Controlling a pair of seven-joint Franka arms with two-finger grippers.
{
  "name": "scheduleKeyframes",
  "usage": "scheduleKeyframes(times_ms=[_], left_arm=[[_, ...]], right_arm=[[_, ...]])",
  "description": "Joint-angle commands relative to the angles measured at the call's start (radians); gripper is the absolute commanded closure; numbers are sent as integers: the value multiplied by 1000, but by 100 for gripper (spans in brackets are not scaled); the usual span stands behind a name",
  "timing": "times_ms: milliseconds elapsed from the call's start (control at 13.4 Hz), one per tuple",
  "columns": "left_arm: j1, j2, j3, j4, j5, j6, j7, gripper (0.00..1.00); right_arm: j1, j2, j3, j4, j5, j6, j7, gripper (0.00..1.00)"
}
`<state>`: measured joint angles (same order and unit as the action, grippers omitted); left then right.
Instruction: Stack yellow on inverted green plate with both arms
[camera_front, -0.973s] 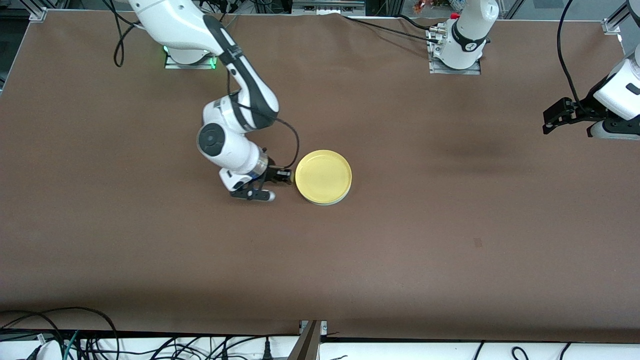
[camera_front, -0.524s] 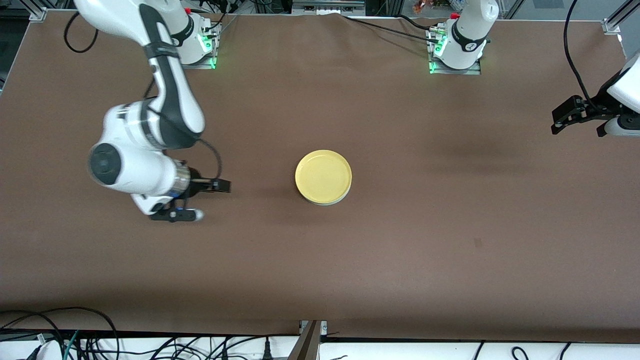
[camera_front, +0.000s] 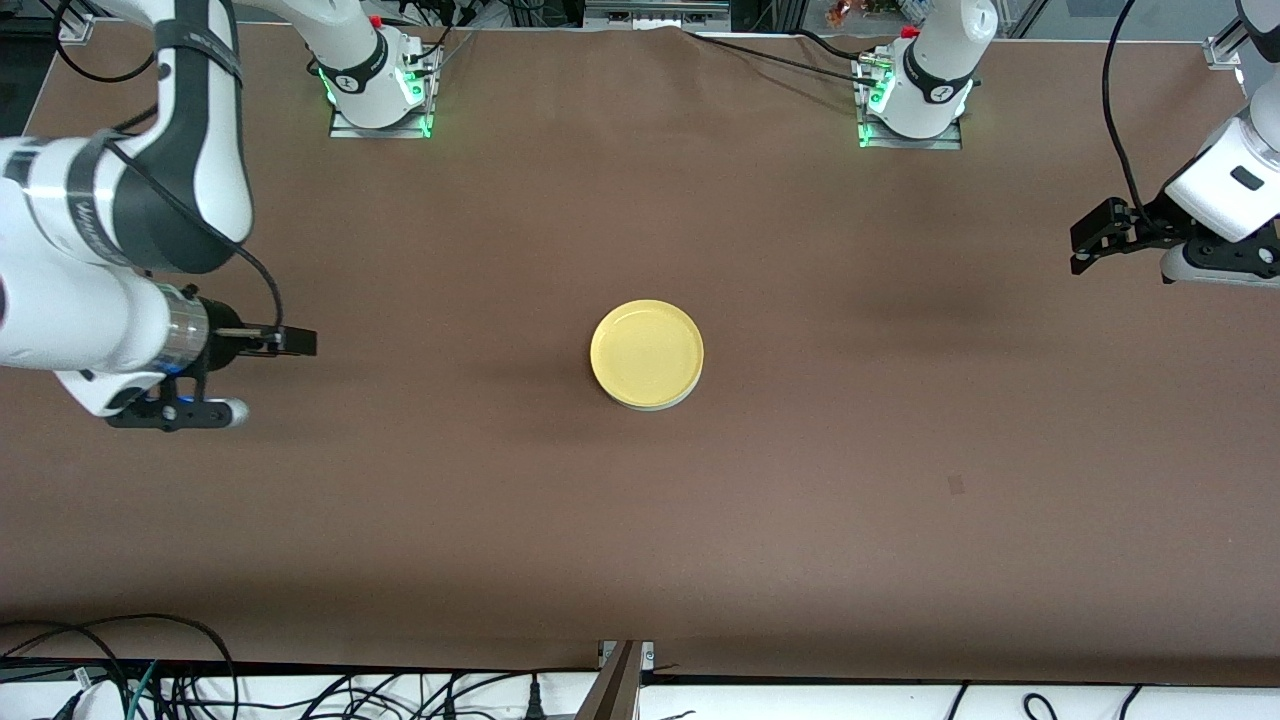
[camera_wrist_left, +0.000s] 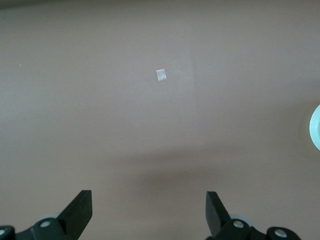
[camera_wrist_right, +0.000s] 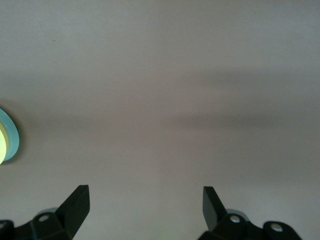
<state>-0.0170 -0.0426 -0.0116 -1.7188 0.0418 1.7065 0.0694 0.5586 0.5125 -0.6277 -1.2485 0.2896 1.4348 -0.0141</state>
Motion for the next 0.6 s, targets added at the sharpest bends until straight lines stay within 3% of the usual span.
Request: scheduleKeyframes(times_ms=[0, 150, 224, 299, 524], left_arm=[[6, 17, 2, 38, 15, -34, 10, 0], [6, 15, 1, 39, 13, -36, 13, 0], [5, 15, -1, 41, 13, -36, 12, 0], [3, 15, -1, 39, 12, -36, 10, 0], [2, 15, -1, 39, 12, -50, 10, 0]], right_arm=[[-137, -113, 152, 11, -76, -59, 3, 0], [-349, -205, 465, -26, -278, -62, -6, 0], [-434, -253, 565, -54, -323, -71, -3, 0], [-481, -319, 592, -99, -314, -56, 6, 0], [-526, -426, 594, -206, -308, 4, 0, 0]])
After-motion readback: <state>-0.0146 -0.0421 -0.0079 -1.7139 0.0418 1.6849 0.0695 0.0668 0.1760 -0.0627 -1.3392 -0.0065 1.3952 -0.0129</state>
